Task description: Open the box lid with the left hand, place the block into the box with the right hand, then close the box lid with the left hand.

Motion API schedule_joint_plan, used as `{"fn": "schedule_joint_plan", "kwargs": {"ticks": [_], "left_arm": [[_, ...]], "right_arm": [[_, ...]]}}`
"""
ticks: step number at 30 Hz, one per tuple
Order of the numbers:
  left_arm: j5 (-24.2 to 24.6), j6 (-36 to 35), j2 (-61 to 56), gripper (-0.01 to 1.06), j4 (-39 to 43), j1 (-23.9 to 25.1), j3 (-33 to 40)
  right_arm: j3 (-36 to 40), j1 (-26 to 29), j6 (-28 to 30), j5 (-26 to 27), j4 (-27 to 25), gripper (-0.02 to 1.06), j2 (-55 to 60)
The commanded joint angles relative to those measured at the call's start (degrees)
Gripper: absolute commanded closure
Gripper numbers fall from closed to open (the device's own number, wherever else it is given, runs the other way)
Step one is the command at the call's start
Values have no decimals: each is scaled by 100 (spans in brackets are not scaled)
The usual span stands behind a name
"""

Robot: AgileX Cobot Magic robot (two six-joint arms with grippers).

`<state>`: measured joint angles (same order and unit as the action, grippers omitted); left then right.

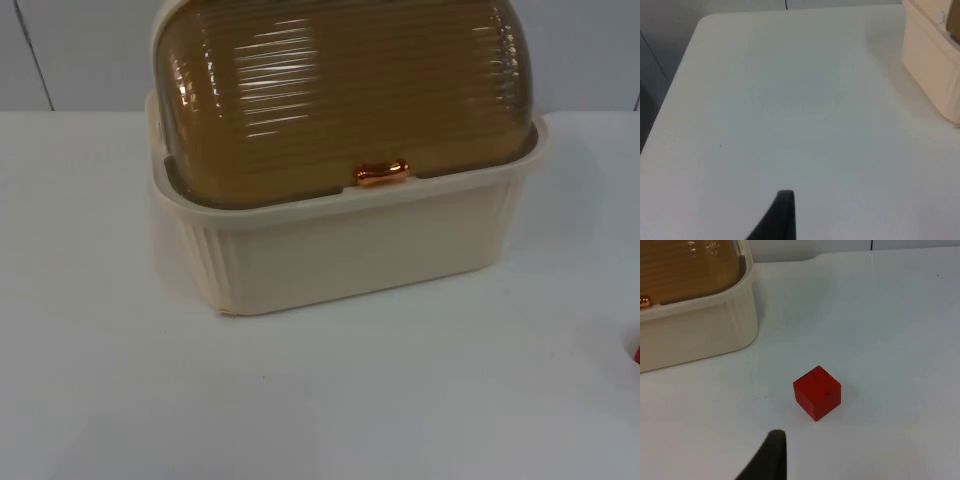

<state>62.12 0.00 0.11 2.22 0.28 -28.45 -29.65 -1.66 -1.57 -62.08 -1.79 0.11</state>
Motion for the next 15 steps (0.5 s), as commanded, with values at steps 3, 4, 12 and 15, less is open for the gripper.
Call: {"fn": "schedule_joint_plan", "kwargs": {"ticks": [3,4,12,15], "left_arm": [[-49,-50,-11,1,153,-28,10],[-49,-50,-11,1,153,-28,10],[-60,-50,-11,1,257,-28,10],[-60,-50,-11,1,323,-28,10]], "right_arm": [[9,-31,27,45,15,-1,-11],[9,-31,27,45,15,-1,-11],[9,-31,27,45,27,-1,-11],[9,-31,27,45,27,-1,-11]]}}
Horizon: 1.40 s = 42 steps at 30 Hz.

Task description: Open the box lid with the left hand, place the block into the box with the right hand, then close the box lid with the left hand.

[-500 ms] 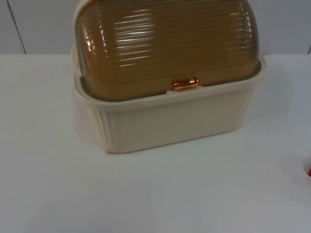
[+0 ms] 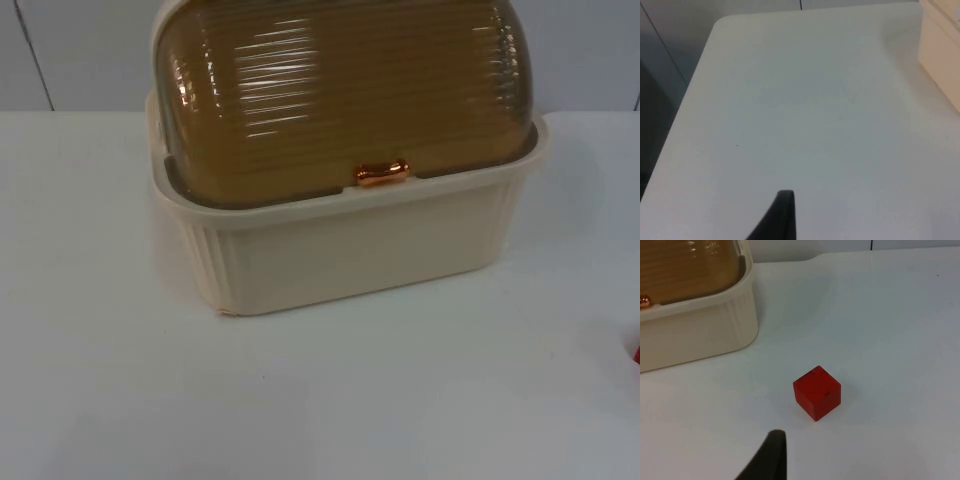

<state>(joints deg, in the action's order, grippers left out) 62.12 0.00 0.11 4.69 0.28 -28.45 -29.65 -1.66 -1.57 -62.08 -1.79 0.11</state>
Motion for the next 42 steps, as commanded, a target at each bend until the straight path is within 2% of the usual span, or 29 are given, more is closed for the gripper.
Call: {"fn": "schedule_joint_plan", "kwargs": {"ticks": [1,5,8,12,15,19,22,23,24,25,30,33,37,42], "left_arm": [[-70,-50,-11,1,83,-28,10],[-71,-50,-11,1,19,-28,10],[-60,-50,-11,1,-124,-28,10],[-111,-149,-11,1,-104,-28,-24],[-339,-527,-11,1,-81,-28,-183],[-992,-744,560,1,-26,-28,-548],[-1737,-772,1362,1,216,-28,-788],[-1737,-772,1362,1,216,-28,-788],[-2118,-805,1638,1,261,-28,-887],[-2293,-805,1886,1,209,-28,-992],[-2280,-750,2868,1,122,-28,-1486],[-2635,-733,3545,1,-114,-28,-1891],[-2909,-801,3982,1,-469,-28,-2212],[-3056,-773,4354,1,-560,-28,-2444]], "right_arm": [[9,-31,27,45,27,-1,-11],[9,-31,11,45,27,-1,-11],[9,-31,-340,71,16,-1,-11],[-4,-31,-331,85,16,-1,-11],[-138,-31,-331,58,16,-1,18],[-652,-31,-224,165,16,-1,769],[-1143,-31,-210,613,16,-1,1318],[-1143,-31,-210,613,16,-1,1318],[-1267,-31,-210,827,16,-1,1478],[-1407,-31,-210,1031,16,-1,1669],[-1795,-31,-224,1502,179,-1,2322],[-2020,-31,-476,1879,416,-1,3045],[-2224,-31,-483,1883,475,-1,3770],[-2403,-31,-460,2183,685,-1,4475]]}}
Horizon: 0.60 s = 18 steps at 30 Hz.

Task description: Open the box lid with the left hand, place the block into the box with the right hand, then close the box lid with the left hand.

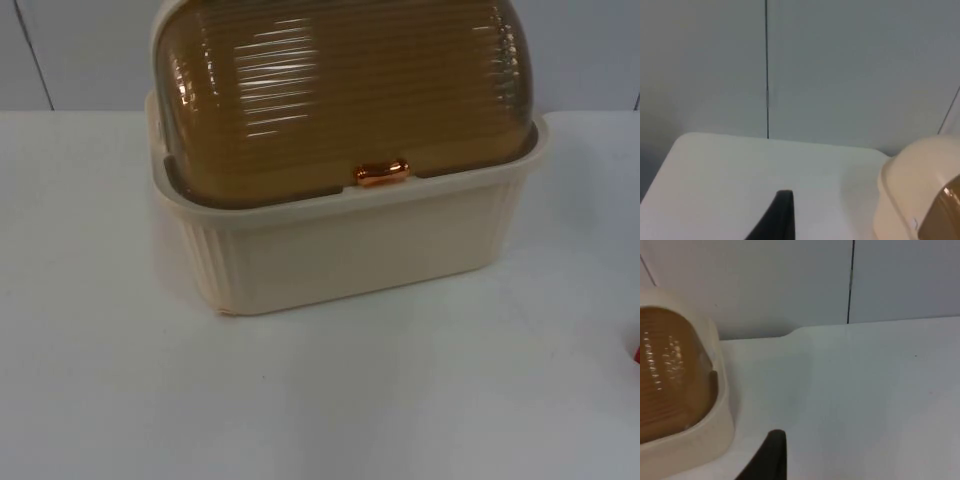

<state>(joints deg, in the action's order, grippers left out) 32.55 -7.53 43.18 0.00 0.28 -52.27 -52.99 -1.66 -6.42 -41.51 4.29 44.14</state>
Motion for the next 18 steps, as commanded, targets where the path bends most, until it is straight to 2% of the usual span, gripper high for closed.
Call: {"fn": "schedule_joint_plan", "kwargs": {"ticks": [1,3,8,12,16,18], "left_arm": [[-133,11,146,1,-49,-28,-106],[-172,237,292,1,-46,-28,-119],[-169,457,701,1,-46,-28,-119],[-331,467,989,1,-111,-57,-119],[-458,577,1321,1,-101,-362,-119],[-468,628,1629,1,-61,-761,-129]], "right_arm": [[-112,-31,25,339,95,-1,264],[-124,-31,-52,510,9,-1,435],[-124,-31,-195,485,8,-1,635],[-124,-31,-195,661,157,-1,689],[-124,-31,-195,761,207,-1,693],[-124,-31,-195,778,265,-1,693]]}}
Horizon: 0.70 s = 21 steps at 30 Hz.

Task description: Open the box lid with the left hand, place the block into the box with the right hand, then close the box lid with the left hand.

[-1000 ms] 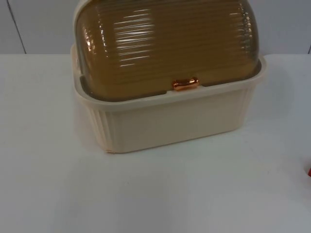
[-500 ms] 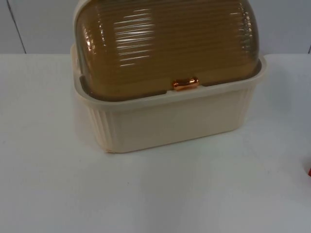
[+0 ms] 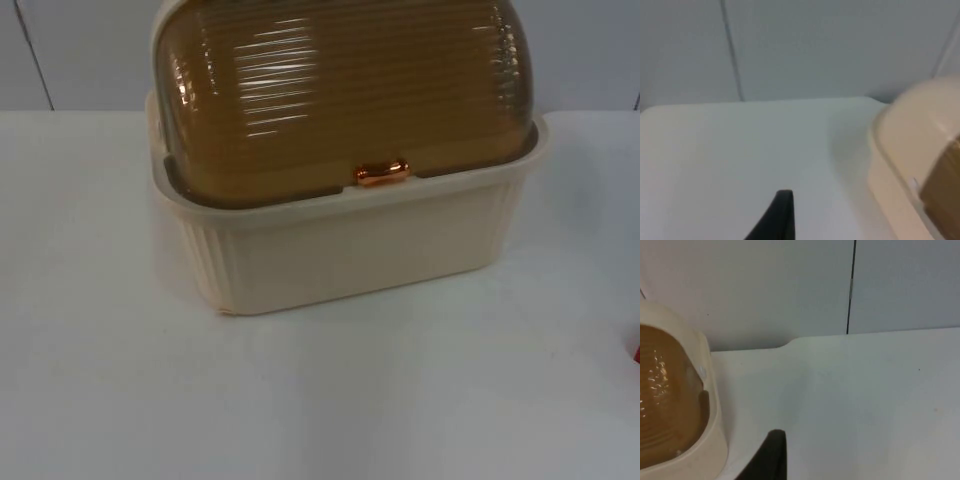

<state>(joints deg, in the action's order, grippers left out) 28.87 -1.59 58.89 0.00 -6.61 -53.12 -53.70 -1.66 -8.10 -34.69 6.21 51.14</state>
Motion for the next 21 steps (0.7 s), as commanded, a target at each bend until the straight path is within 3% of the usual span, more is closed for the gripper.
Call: {"fn": "schedule_joint_plan", "kwargs": {"ticks": [1,4,7,9,10,14,15,19,21], "left_arm": [[-99,96,181,1,-43,-308,-44],[-158,233,468,1,-43,-731,-44],[-242,842,1011,1,0,-1651,-122],[-243,956,1090,1,46,-1794,-141],[-252,1319,1310,1,212,-2261,-207],[-400,2588,1682,1,979,-3172,-259],[-400,2588,1682,1,979,-3172,-259],[-909,3072,1885,1,1532,-3638,-259],[-1616,3084,2041,1,2228,-3873,-259]], "right_arm": [[-52,-31,-27,111,118,-1,-7],[-52,-31,-27,111,131,-1,-7],[-52,-31,-27,111,142,-1,-7],[-52,-31,-27,111,142,-1,-7],[-52,-31,-27,111,142,-1,-7],[-52,-31,-27,111,142,-1,-7],[-52,-31,-27,111,142,-1,-7],[-52,-31,-27,111,142,-1,-7],[-52,-31,-27,149,141,-1,-7]]}}
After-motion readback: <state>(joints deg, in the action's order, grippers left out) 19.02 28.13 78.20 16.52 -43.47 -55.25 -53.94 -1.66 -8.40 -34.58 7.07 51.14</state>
